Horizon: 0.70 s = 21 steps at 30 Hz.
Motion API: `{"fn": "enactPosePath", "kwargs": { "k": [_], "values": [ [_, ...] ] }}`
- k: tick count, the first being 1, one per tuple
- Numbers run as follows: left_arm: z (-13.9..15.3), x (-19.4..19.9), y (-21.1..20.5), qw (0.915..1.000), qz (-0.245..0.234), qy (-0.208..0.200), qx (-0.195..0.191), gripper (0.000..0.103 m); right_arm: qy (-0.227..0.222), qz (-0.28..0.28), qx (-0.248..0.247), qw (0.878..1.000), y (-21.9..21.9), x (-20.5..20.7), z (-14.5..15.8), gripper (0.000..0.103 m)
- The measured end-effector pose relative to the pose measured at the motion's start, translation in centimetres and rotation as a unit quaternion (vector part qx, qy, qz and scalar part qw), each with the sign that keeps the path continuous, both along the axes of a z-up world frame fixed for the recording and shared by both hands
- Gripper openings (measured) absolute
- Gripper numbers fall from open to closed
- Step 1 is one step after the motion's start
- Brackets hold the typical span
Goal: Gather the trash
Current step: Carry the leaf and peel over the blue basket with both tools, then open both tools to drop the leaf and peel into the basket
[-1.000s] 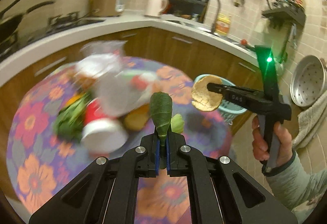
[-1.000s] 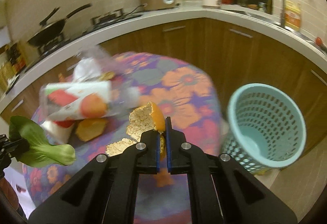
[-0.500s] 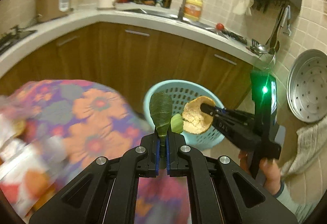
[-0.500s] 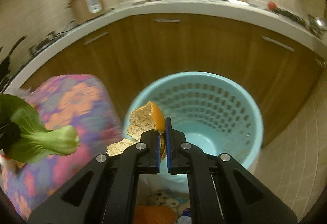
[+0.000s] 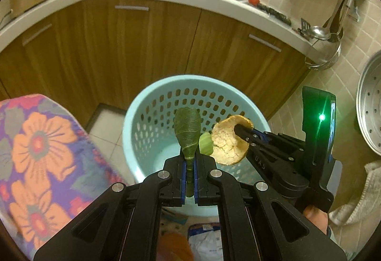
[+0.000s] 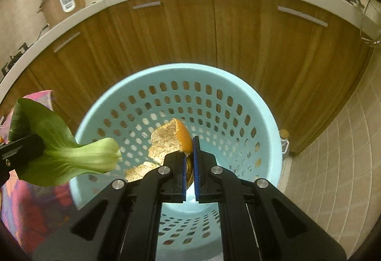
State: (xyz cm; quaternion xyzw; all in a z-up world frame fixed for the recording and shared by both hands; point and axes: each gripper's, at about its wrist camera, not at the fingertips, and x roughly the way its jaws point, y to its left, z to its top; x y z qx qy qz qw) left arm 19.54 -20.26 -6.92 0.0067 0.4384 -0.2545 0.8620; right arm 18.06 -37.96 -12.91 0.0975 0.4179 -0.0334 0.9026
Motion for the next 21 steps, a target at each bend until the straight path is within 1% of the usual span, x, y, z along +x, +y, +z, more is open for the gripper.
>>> {"fn": "enactPosePath", "kwargs": {
  "k": [5,8,11,12,13,17,19,21],
  "values": [
    [-1.5,1.6,-1.6,0.9996,-0.006,0.017,0.020,0.003,0.018,0.000,0.001,1.000,-0.5,0.9,-1.3,0.003],
    [-2.1,2.2,-1.9,0.9993,-0.006,0.026,0.027,0.008,0.026,0.001,0.008,1.000,-0.5,1.2,-1.7,0.003],
    [-2.4,2.5,-1.9,0.9992,-0.005,0.032,0.025,0.020,0.030,0.001,0.008,1.000,-0.6,1.6,-2.1,0.004],
    [-2.3,2.5,-1.8,0.9992,-0.004,0.031,0.024,0.026,0.031,0.002,0.009,0.999,-0.7,1.7,-2.2,0.005],
    [-2.3,2.5,-1.9,0.9993,-0.003,0.029,0.024,0.031,0.032,0.002,0.011,0.999,-0.7,1.7,-2.3,0.005],
    [-2.0,2.2,-1.8,0.9995,-0.006,0.023,0.019,0.034,0.038,0.003,0.010,0.999,-0.6,1.6,-2.4,0.008],
    [-1.8,2.1,-1.8,0.9996,-0.007,0.019,0.019,0.042,0.040,0.006,0.008,0.999,-0.5,1.5,-2.4,0.011],
    [-1.6,1.9,-1.6,0.9997,-0.008,0.017,0.014,0.044,0.042,0.006,0.006,0.999,-0.5,1.5,-2.4,0.013]
  ]
}}
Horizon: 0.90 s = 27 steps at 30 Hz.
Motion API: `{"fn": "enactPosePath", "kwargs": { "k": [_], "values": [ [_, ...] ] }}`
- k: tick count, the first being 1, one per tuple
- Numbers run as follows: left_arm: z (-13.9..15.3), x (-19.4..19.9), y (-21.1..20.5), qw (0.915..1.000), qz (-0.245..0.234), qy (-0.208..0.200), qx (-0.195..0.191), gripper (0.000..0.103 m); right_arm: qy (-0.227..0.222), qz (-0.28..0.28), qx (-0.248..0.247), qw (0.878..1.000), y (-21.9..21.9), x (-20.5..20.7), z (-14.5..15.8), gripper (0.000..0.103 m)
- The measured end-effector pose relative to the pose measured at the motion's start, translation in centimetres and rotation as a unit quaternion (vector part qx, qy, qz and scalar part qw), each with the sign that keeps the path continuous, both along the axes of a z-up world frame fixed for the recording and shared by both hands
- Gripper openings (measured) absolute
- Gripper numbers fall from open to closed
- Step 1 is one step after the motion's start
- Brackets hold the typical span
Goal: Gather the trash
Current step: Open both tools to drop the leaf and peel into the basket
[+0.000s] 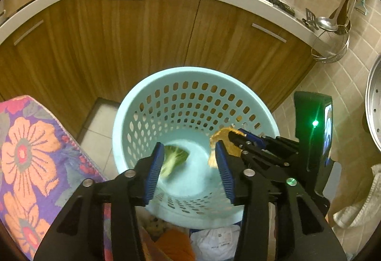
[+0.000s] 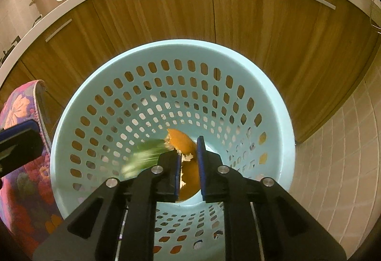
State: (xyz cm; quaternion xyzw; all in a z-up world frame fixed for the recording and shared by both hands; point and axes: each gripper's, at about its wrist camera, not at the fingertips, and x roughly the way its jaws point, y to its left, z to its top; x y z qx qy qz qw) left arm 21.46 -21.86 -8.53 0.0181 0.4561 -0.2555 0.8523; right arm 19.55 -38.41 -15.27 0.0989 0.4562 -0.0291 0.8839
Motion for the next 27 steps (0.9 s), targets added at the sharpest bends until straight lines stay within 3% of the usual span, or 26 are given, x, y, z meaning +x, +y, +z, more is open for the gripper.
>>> {"fn": "enactPosePath", "kwargs": {
  "k": [2,6,18,27],
  "values": [
    [0.2,-0.2,0.3,1.0000,0.000,0.001,-0.006,0.045,-0.002,-0.001,0.000,1.000,-0.1,-0.2,0.2,0.021],
    [1.1,-1.0,1.4,0.9998,0.006,-0.004,-0.018,0.046,-0.016,-0.002,-0.008,1.000,-0.2,-1.0,1.1,0.045],
    [5.3,-6.3,4.3,0.9973,0.020,-0.050,-0.050,0.046,-0.066,0.019,-0.033,0.997,2.9,-5.1,6.2,0.046],
    [9.8,-13.6,10.3,0.9869,0.060,-0.127,-0.079,0.061,-0.132,0.075,-0.047,0.987,9.0,-8.9,12.1,0.046]
  ]
}}
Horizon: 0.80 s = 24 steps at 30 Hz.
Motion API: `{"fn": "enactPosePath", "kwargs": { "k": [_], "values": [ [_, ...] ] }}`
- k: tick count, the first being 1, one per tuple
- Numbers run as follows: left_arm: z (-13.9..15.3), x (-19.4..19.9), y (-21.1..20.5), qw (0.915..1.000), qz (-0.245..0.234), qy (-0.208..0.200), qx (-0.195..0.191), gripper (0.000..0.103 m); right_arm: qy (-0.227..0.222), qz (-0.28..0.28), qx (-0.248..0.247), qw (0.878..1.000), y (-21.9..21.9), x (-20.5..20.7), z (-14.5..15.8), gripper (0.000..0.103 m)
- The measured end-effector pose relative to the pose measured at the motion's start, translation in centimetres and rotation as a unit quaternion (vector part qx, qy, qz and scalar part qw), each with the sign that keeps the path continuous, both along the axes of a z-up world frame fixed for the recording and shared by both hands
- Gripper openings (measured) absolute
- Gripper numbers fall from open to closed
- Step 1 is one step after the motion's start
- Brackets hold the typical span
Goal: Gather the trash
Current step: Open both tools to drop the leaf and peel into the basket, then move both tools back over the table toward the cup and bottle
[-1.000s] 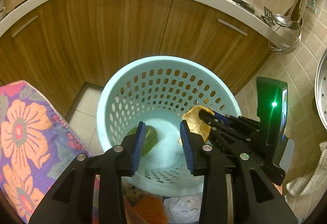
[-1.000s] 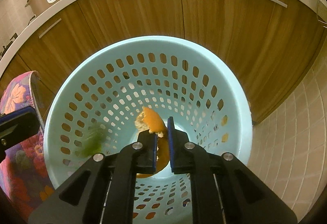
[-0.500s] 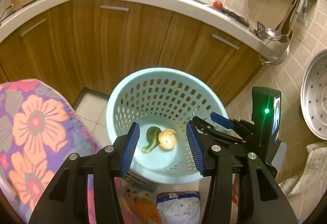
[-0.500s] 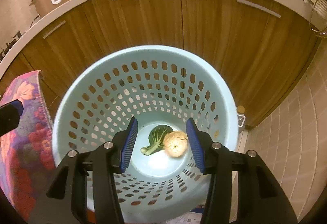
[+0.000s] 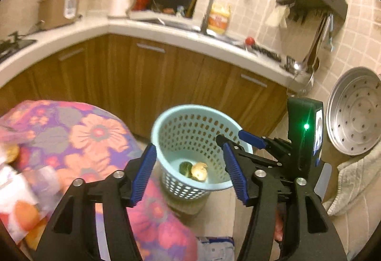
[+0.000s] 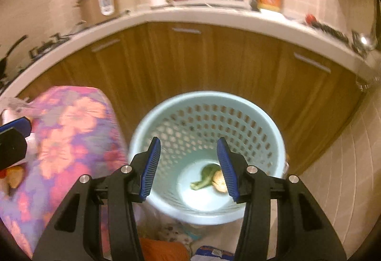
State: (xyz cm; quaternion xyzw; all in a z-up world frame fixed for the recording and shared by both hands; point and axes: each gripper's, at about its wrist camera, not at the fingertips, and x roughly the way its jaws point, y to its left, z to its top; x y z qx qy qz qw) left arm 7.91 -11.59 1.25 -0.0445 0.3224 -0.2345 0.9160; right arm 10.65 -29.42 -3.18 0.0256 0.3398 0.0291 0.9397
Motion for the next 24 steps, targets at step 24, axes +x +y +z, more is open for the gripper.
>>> {"fn": "enactPosePath", "kwargs": {
  "k": [24],
  "values": [
    [-1.0,-15.6,25.5,0.9648,0.257,-0.012,0.056,0.074,0.014,0.252,0.009,0.967,23.7,-8.0,1.9,0.046]
  ]
}}
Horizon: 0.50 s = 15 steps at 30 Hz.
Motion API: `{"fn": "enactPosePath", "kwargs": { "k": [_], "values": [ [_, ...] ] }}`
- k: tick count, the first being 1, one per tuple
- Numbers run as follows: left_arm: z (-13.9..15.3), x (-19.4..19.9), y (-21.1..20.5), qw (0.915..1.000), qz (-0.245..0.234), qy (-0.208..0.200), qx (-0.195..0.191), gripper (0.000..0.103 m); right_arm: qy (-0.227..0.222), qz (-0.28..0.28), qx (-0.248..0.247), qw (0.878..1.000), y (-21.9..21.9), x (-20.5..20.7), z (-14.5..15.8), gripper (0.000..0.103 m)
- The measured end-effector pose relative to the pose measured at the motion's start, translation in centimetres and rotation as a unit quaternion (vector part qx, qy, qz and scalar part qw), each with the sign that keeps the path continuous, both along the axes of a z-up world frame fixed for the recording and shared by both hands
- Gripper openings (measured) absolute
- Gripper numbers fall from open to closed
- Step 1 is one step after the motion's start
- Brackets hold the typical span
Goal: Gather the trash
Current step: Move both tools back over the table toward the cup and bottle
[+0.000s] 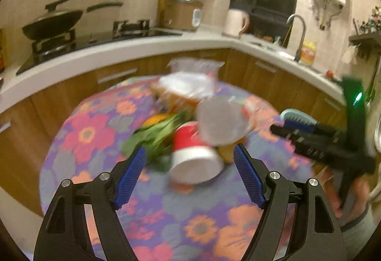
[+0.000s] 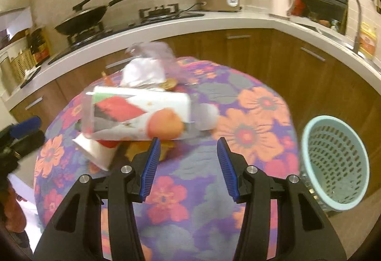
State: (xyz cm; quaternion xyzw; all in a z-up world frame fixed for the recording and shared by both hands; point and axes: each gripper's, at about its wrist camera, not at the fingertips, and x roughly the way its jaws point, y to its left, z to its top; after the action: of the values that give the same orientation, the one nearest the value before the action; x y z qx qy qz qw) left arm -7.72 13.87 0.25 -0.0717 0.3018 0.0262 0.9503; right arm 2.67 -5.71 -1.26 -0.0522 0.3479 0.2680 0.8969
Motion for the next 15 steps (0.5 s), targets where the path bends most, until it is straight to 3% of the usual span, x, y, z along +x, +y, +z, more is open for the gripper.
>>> {"fn": "enactPosePath", "kwargs": {
  "k": [4,9,11,13,15],
  "values": [
    [-2.3,1.6,0.7,0.9989,-0.018,0.042,0.008,0.071,-0.010,0.009,0.003,1.000,1.6,-0.6,1.0,0.056],
    [-4.2,3.3,0.5,0.9972,-0.033,0.067,0.000,0.064,-0.027,0.019,0.006,0.999,4.1,-1.3,2.5,0.057],
    [-4.7,4.2,0.8,0.9966,-0.031,0.076,-0.007,0.055,-0.033,0.020,0.009,0.999,5.3,-1.4,2.9,0.057],
    [-5.5,5.1,1.2,0.9951,-0.030,0.093,-0.020,0.037,-0.045,0.018,0.007,0.999,6.3,-1.6,3.2,0.058],
    [-6.0,5.6,1.4,0.9942,-0.027,0.101,-0.026,0.033,-0.050,0.019,0.004,0.999,7.2,-1.6,3.4,0.058]
  ]
}}
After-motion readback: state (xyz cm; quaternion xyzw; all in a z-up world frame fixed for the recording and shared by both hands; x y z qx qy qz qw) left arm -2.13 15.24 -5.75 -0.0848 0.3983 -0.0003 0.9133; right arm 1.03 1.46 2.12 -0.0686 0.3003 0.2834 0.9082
